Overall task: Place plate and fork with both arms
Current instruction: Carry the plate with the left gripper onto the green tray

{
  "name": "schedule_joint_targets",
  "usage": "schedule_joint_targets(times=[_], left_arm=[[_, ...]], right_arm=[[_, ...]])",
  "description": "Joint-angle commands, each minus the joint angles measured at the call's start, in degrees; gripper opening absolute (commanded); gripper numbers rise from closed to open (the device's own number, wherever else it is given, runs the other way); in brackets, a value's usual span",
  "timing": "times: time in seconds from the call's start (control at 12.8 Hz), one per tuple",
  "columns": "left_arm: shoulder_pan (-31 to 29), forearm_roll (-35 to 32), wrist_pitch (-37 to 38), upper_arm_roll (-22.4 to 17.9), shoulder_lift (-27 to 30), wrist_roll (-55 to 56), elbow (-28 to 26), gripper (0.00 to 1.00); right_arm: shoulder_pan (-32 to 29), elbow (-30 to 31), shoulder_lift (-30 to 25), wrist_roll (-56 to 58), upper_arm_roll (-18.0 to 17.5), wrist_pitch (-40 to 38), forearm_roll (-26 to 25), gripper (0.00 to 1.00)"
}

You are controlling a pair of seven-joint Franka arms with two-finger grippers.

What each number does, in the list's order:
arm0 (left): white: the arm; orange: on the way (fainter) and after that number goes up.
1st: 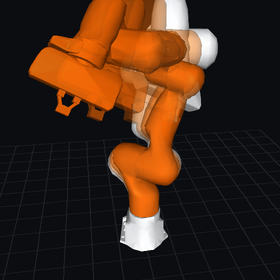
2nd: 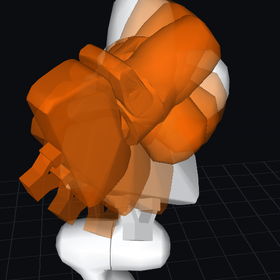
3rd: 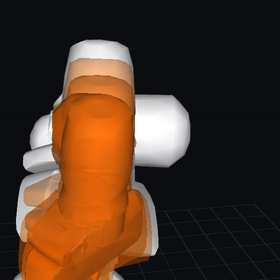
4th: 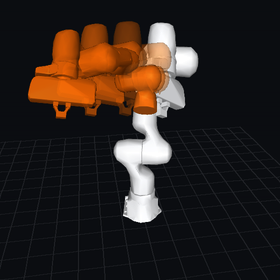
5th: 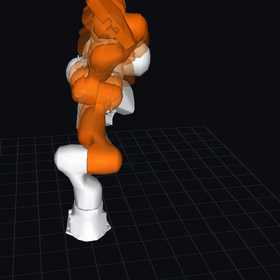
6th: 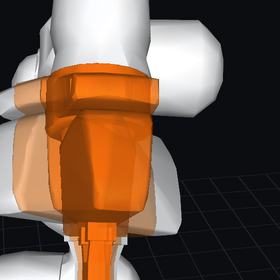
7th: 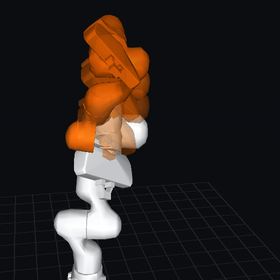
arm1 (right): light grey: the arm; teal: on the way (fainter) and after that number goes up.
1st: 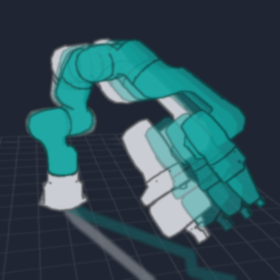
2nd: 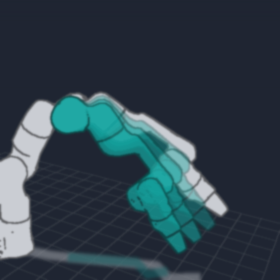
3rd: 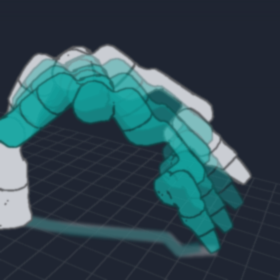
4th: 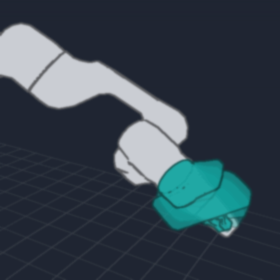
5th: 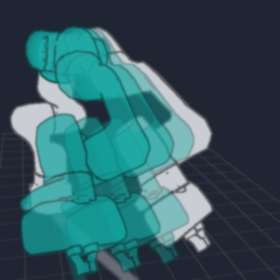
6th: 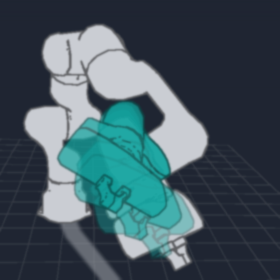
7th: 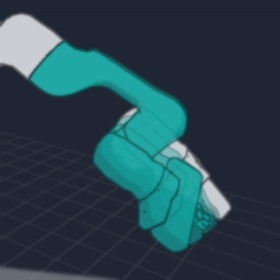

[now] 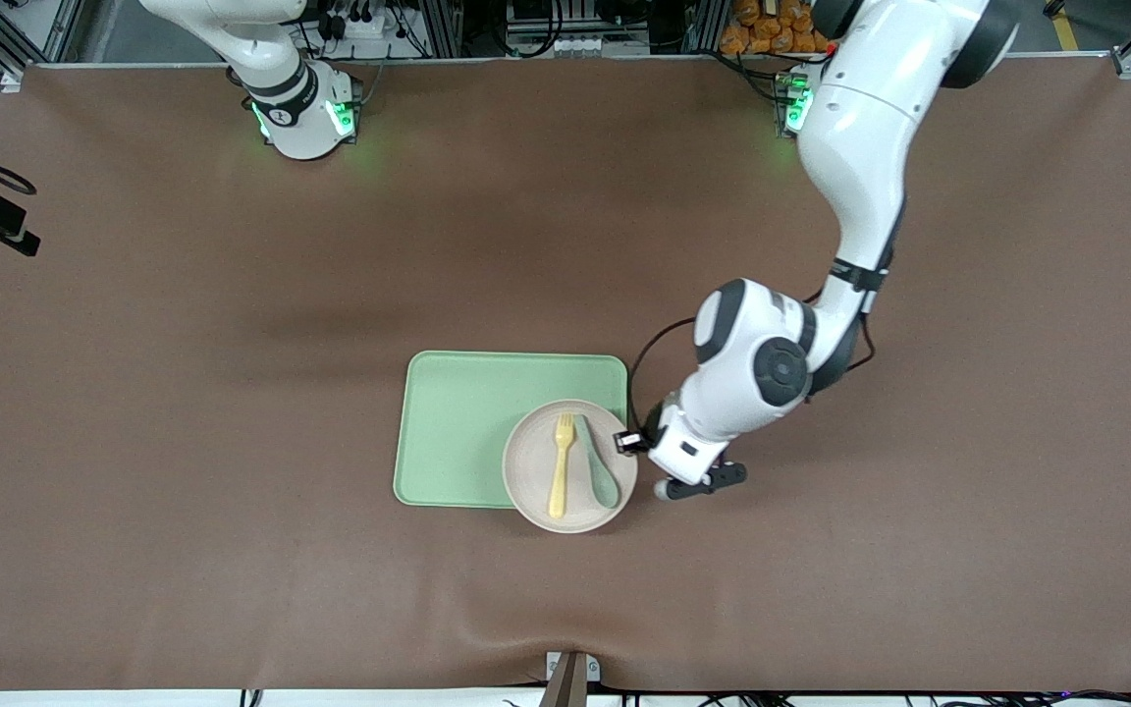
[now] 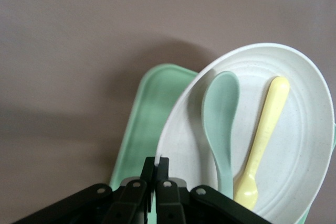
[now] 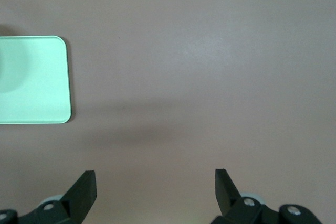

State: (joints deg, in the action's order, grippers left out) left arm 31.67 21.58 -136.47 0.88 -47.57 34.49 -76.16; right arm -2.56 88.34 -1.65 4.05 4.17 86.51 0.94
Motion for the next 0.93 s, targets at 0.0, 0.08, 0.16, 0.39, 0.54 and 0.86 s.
schedule_joint_targets(times=[0.0,0.08,0.16,0.39,0.54,0.86], left_arm=[[6.11,0.3,-2.48,-3.34,-2.61,7.14,2.86,0.0],[7.25,0.22,-3.36,-3.34,-3.05,8.56,2.86,0.0],[8.4,0.22,-4.58,-3.42,-3.75,9.44,2.78,0.0],[8.93,0.04,-7.57,-3.43,-5.86,9.89,2.43,0.0],[9.99,-0.05,-8.11,-3.34,-6.3,9.37,2.34,0.0],[10.6,-0.13,-8.11,-3.25,-6.3,8.75,1.9,0.0]], right_arm=[[-0.78,0.25,-0.46,-0.36,-0.47,-0.28,0.73,1.0],[-0.7,0.25,-0.46,-0.36,-0.47,-0.2,0.73,1.0],[-0.61,0.25,-0.55,-0.36,-0.47,-0.28,0.73,1.0],[-0.61,0.25,-0.46,-0.45,-0.47,-0.11,0.73,1.0],[-0.61,0.34,-0.46,-0.45,-0.39,-0.37,0.73,1.0],[-0.96,0.51,1.2,-0.19,-0.3,-0.81,0.38,1.0]])
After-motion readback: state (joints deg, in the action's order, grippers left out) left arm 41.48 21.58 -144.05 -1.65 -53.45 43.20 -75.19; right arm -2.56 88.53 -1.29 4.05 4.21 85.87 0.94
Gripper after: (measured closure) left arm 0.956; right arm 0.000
